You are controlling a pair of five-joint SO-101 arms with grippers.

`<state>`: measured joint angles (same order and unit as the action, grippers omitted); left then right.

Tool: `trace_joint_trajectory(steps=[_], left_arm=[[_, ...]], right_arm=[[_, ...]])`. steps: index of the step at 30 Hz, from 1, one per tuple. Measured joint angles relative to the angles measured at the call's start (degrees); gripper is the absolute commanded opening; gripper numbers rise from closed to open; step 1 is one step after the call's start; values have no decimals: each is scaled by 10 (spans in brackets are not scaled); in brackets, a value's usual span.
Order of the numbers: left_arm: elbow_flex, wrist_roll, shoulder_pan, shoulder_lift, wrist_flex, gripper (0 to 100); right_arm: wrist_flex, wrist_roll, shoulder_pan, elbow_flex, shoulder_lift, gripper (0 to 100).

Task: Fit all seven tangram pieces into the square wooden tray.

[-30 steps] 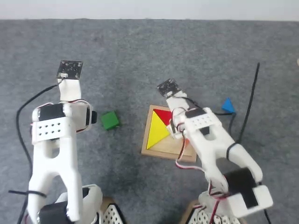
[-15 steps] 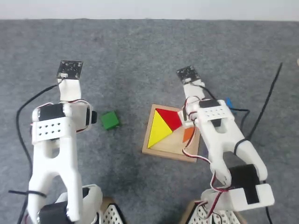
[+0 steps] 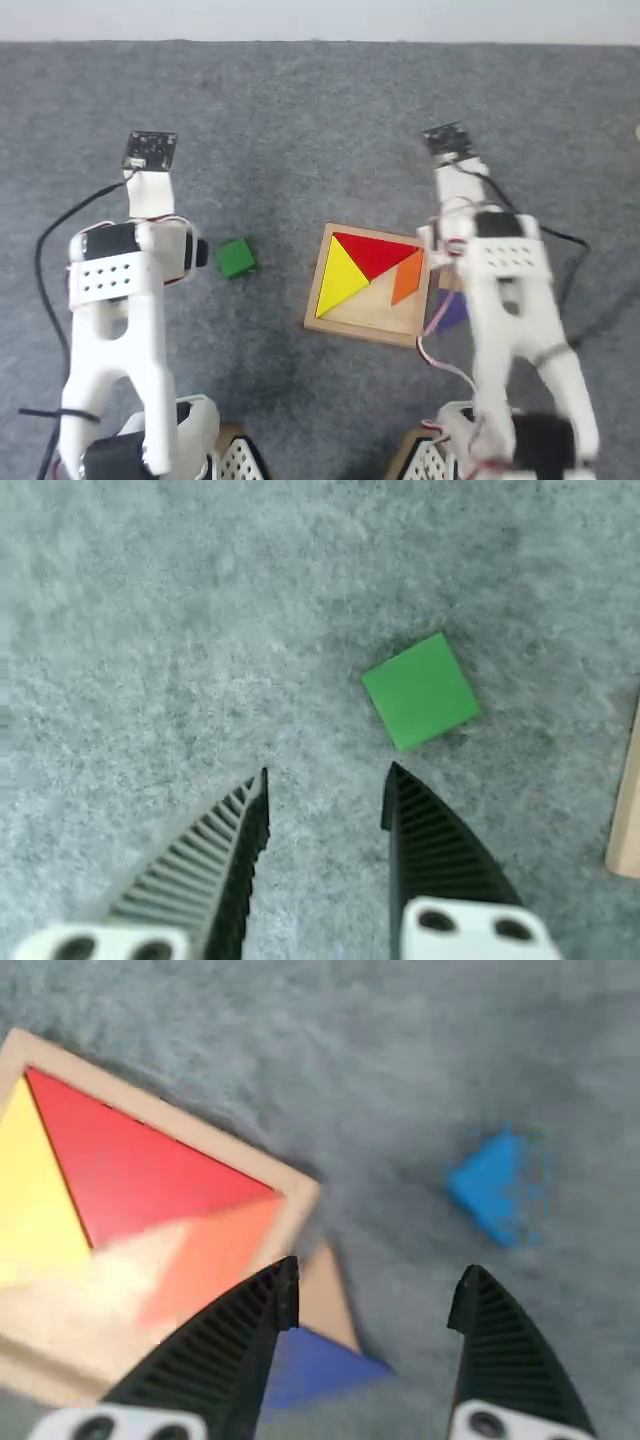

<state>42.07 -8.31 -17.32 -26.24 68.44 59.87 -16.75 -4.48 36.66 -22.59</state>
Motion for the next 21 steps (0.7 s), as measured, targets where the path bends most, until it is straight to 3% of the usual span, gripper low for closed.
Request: trace_joint_trajectory(steps=[9, 15, 21], left_arm=[[17, 0, 0, 0, -25, 189], [31, 0, 0, 0, -51, 189], [33, 0, 0, 0, -56, 189]], right_arm=[[63, -150, 91, 0, -10, 263], [98, -208, 84, 8, 23, 263], [145, -200, 60, 102, -55, 263]])
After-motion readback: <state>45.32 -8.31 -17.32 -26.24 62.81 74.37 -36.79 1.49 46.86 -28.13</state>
